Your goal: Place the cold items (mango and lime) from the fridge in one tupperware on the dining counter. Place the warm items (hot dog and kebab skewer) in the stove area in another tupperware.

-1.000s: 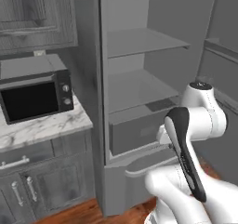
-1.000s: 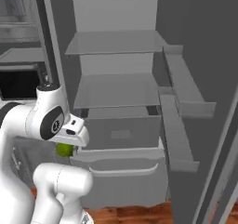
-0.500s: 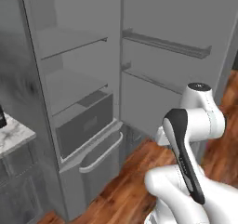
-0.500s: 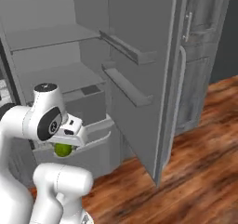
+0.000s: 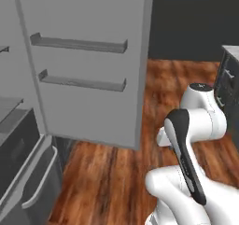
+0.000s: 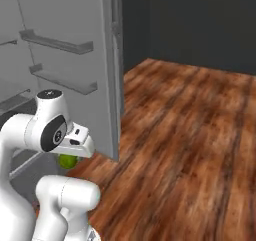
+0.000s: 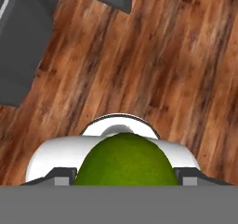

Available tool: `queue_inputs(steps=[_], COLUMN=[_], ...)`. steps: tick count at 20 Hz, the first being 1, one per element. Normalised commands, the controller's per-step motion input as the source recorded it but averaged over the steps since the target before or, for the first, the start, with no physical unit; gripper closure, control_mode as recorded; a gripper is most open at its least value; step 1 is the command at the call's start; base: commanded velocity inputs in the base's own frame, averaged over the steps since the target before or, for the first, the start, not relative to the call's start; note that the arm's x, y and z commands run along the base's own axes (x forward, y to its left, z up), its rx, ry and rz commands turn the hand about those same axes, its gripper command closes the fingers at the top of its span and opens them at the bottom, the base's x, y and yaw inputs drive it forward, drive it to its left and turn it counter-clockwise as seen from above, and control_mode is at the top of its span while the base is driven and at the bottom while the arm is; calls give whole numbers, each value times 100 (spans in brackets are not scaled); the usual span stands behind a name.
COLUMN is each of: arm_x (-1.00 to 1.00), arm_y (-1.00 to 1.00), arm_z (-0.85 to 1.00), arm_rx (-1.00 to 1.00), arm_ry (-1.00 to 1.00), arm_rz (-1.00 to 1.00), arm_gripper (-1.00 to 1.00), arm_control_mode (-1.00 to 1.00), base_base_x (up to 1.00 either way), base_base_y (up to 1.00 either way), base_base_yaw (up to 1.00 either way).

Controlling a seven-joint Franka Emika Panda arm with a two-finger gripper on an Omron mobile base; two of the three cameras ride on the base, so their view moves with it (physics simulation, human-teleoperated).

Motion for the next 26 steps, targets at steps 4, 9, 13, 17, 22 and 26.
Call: queue_inputs(steps=[4,9,13,17,22,26], arm_x=[0,0,0,0,0,0], arm_y=[0,0,0,0,0,0], arm_z=[0,0,0,0,0,0], arm_rx=[0,0,0,0,0,0], arm_ry=[0,0,0,0,0,0], arm_rz=[0,0,0,0,0,0], arm_gripper=[100,100,100,100,100,100], arm_control_mode=[100,100,100,100,100,100], base_base_x=[0,14,59,94,100,100], base_base_y=[0,-48,-76,-99,-31,-9], base_base_yaw=[-95,-58,-4,18,5,1])
